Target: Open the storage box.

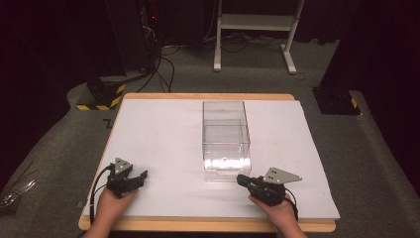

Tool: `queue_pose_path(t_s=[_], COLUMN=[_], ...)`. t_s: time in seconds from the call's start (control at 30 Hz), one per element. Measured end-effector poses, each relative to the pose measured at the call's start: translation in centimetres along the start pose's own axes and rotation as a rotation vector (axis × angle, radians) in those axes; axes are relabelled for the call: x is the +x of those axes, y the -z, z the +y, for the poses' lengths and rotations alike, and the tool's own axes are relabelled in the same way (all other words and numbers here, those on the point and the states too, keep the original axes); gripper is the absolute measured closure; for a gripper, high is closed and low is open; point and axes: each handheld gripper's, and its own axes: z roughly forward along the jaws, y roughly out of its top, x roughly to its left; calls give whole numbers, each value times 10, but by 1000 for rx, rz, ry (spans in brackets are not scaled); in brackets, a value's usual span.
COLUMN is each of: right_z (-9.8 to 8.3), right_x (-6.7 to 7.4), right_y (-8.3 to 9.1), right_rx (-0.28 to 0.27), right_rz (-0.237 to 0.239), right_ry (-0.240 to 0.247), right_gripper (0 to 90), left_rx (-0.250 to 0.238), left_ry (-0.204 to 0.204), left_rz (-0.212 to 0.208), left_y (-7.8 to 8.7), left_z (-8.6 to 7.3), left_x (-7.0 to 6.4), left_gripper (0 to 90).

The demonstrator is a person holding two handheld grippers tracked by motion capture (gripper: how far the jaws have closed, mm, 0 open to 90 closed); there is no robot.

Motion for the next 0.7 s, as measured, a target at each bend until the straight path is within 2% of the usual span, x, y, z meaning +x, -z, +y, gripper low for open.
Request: queue_pose_path(t_s=[0.13,0.3,0.7], right_z=[0,2,6], right_x=[1,2,-1], right_y=[0,-7,-20], right_rx=[-6,2,20], right_rz=[0,9,36], right_ry=[2,3,11], right_gripper=[812,743,732], left_rx=[0,0,0], left_ry=[0,0,1], left_rz=[0,0,0], left_y=[0,0,0], left_z=[0,0,0], left_x=[0,0,0], left_gripper=[352,352,352])
